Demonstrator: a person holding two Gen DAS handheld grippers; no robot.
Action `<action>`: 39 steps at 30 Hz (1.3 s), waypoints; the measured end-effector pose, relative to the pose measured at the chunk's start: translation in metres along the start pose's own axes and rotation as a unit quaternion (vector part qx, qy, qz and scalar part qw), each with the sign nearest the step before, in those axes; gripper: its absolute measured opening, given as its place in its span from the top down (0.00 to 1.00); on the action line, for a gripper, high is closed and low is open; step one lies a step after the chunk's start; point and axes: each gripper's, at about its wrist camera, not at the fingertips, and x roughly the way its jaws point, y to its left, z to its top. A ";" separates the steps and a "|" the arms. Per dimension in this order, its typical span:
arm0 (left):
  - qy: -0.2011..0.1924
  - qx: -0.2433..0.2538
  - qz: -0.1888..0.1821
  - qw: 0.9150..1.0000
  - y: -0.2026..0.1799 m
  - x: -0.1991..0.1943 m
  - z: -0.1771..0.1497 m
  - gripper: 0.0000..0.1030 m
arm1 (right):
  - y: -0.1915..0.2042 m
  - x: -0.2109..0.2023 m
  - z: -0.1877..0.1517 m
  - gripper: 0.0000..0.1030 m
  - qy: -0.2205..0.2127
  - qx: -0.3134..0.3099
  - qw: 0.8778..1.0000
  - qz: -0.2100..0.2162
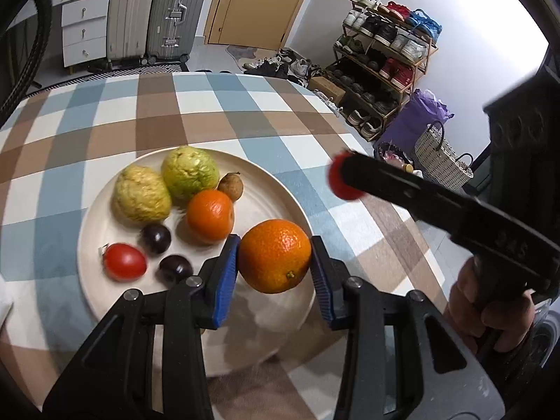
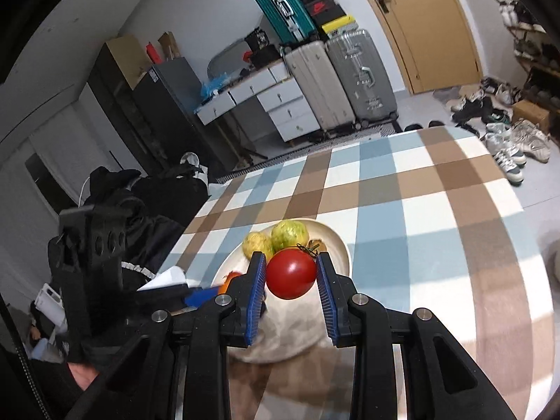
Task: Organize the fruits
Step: 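Carry orange and tomato onto the plate and open both grippers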
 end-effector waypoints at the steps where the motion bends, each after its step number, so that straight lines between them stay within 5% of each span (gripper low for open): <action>1: 0.000 -0.001 0.002 1.000 0.000 0.006 0.003 0.64 | -0.001 0.008 0.007 0.71 0.006 -0.003 1.000 -0.004; 14: 0.024 -0.013 -0.007 1.000 0.011 0.048 0.010 0.64 | -0.032 0.068 0.020 0.71 0.056 0.011 0.998 0.000; 32: 0.028 -0.011 -0.009 1.000 0.012 0.057 0.013 0.64 | -0.038 0.085 0.012 0.70 0.068 0.018 0.997 -0.005; 39: 0.016 -0.003 -0.003 1.000 0.006 0.048 0.015 0.52 | -0.038 0.076 0.012 0.70 0.060 0.021 0.998 -0.001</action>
